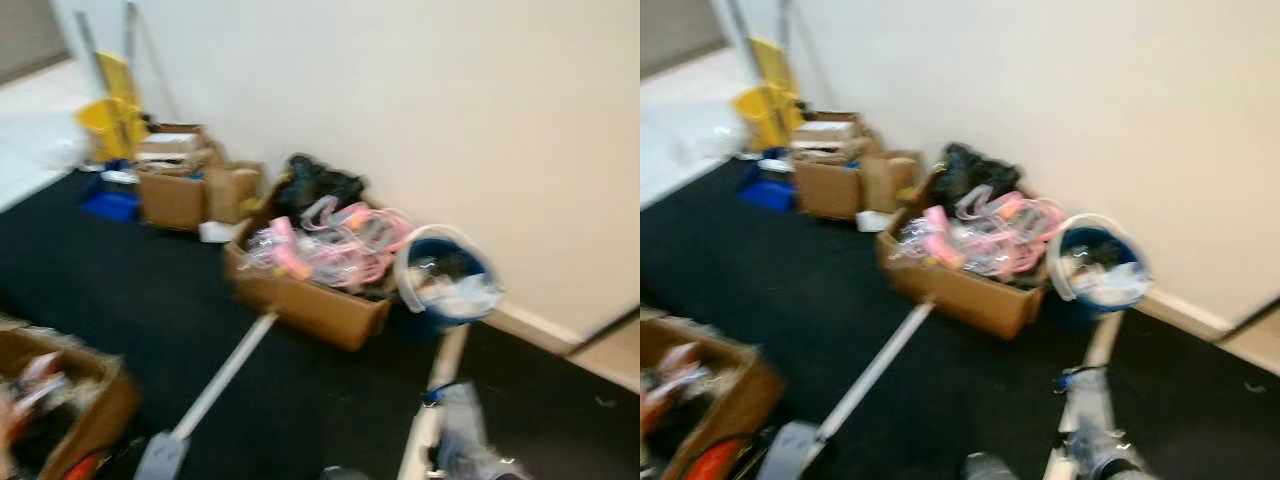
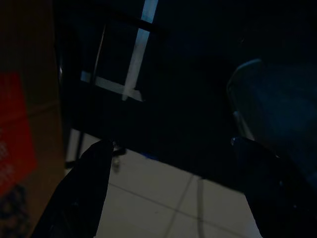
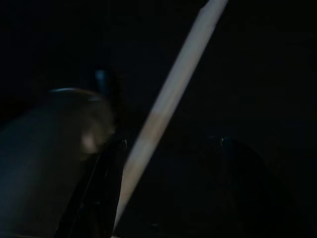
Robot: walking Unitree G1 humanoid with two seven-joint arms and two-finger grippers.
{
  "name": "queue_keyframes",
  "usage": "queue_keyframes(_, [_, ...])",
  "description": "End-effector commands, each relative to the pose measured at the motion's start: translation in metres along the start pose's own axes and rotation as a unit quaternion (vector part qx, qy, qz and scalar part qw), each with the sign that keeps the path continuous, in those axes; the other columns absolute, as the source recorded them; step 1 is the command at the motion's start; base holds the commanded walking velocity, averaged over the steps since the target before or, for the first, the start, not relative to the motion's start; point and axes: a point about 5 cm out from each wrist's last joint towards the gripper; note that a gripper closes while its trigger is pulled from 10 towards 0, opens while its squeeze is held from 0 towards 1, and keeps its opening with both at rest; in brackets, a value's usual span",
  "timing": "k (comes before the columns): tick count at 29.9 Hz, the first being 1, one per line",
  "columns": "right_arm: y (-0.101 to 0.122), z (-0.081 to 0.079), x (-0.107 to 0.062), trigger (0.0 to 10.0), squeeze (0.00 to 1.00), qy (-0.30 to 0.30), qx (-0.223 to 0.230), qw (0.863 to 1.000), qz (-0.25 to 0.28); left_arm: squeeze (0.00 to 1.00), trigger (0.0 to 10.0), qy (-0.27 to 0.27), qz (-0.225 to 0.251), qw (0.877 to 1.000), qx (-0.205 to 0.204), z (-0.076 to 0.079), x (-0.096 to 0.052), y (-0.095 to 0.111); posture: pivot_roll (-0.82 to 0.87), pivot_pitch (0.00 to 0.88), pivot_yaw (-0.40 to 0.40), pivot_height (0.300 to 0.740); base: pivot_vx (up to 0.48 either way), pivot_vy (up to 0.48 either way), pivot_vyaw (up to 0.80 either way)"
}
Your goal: Picking trash to rubbish bin
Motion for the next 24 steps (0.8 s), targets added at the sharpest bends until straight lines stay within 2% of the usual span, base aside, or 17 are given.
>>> queue_keyframes(1, [0.002,0.0,0.0,10.0,0.0,0.0,-0.016,1.0,0.0,0.0,10.0,-0.013,-0.01,1.0,0.002,0.01,-0.001,-0.005,0.06,0.018,-0.004,0.74,0.0,0.0,-0.8])
queue_keyframes(7, [0.01,-0.019,0.0,10.0,0.0,0.031,-0.042,0.999,0.009,0.0,10.0,-0.016,-0.003,1.0,0.008,0.017,-0.001,-0.003,0.06,0.012,-0.012,0.74,0.0,0.0,-0.8])
queue_keyframes(10, [0.008,-0.037,0.0,10.0,0.0,0.072,-0.104,0.992,0.002,0.0,10.0,-0.002,0.019,1.0,0.017,0.017,0.001,0.009,0.06,0.011,-0.014,0.74,0.0,0.0,-0.8])
queue_keyframes(12, [0.005,-0.041,0.0,10.0,0.0,0.085,-0.138,0.987,-0.002,0.0,10.0,0.005,0.031,0.999,0.026,0.016,0.002,0.015,0.06,0.013,-0.011,0.74,0.0,0.0,-0.8])
queue_keyframes(14, [0.005,-0.042,0.0,10.0,0.0,0.087,-0.147,0.985,-0.003,0.0,10.0,0.007,0.035,0.999,0.03,0.016,0.002,0.017,0.05,0.014,-0.006,0.74,0.0,0.0,-0.8])
queue_keyframes(15, [0.004,-0.042,0.0,10.0,0.0,0.089,-0.158,0.983,-0.004,0.0,10.0,0.023,0.043,0.998,0.05,0.013,0.002,0.021,0.05,0.014,-0.006,0.74,0.0,0.0,-0.8])
queue_keyframes(18, [0.003,-0.041,0.0,10.0,0.0,0.091,-0.16,0.983,-0.005,0.0,10.0,0.132,0.057,0.983,0.111,-0.015,0.002,0.032,0.04,0.018,-0.005,0.74,0.0,0.0,-0.8])
queue_keyframes(19, [0.003,-0.041,0.0,10.0,0.0,0.092,-0.161,0.983,-0.006,0.0,10.0,0.161,0.066,0.981,0.087,-0.025,0.001,0.037,0.04,0.019,-0.007,0.74,0.0,0.0,-0.8])
queue_keyframes(20, [0.003,-0.041,0.0,10.0,0.0,0.092,-0.161,0.983,-0.006,0.0,10.0,0.161,0.066,0.981,0.087,-0.025,0.001,0.037,0.04,0.019,-0.007,0.74,0.0,0.0,-0.8])
queue_keyframes(21, [0.003,-0.041,0.0,10.0,0.0,0.092,-0.163,0.982,-0.006,0.0,10.0,0.148,0.078,0.986,0.014,-0.026,0.001,0.042,0.04,0.023,-0.011,0.74,0.0,0.0,-0.8])
queue_keyframes(22, [0.003,-0.041,0.0,10.0,0.0,0.092,-0.163,0.982,-0.006,0.0,10.0,0.148,0.078,0.986,0.014,-0.026,0.001,0.042,0.04,0.023,-0.011,0.74,0.0,0.0,-0.8])
queue_keyframes(23, [0.003,-0.041,0.0,10.0,0.0,0.093,-0.164,0.982,-0.006,0.0,10.0,0.14,0.083,0.987,-0.012,-0.026,0.001,0.044,0.04,0.023,-0.011,0.74,0.0,0.0,-0.8])
queue_keyframes(24, [0.002,-0.041,0.0,10.0,0.0,0.094,-0.167,0.982,-0.007,0.0,10.0,0.036,0.1,0.98,-0.17,-0.005,0.004,0.053,0.04,0.023,-0.011,0.74,0.0,0.0,-0.8])
Point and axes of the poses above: a point about 5 cm out from each wrist's last joint towards the gripper, its own x axis pointing out of the wrist towards the gripper, its own y axis along the axis of the wrist's last joint, z = x × y, and after that the axes turned 3 degrees about x, right-handed
